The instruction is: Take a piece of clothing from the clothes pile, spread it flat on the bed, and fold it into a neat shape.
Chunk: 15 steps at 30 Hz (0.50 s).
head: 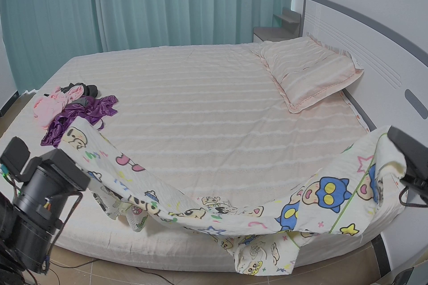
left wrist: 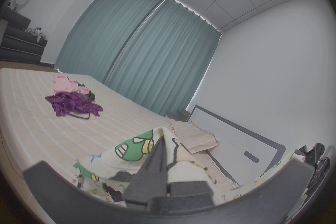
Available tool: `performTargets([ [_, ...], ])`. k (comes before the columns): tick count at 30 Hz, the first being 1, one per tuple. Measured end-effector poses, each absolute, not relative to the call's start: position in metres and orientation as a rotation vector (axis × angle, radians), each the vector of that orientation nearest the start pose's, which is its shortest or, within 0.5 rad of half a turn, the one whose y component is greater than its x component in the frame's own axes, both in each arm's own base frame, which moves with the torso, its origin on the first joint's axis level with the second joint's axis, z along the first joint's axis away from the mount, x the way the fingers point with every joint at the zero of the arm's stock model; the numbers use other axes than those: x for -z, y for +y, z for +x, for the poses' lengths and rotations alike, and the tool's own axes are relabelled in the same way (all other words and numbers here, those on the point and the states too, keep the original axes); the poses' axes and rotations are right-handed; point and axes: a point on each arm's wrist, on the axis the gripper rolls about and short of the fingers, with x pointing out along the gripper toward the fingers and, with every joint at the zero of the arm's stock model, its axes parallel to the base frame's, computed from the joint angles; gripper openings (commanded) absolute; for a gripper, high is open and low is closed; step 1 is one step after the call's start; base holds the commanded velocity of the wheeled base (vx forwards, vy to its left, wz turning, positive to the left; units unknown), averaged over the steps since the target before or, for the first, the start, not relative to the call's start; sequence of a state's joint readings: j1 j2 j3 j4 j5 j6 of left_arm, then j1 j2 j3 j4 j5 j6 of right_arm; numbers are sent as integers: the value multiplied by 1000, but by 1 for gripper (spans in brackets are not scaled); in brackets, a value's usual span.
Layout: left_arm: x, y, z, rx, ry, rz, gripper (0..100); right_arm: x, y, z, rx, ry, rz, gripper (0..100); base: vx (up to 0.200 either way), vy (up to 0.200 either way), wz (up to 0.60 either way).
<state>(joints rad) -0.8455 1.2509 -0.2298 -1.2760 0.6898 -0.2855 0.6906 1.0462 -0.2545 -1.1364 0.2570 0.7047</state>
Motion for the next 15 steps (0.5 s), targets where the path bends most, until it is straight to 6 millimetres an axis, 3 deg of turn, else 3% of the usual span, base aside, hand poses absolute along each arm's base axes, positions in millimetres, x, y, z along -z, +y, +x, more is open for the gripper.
performTargets([
  [9,-223,-88,103,147,-274,-469,0,-260,81,90,-1064,-125,714,0,0,0,0],
  [15,-233,-88,108,121,-271,-458,0,-282,86,107,-1035,-158,709,0,0,0,0],
])
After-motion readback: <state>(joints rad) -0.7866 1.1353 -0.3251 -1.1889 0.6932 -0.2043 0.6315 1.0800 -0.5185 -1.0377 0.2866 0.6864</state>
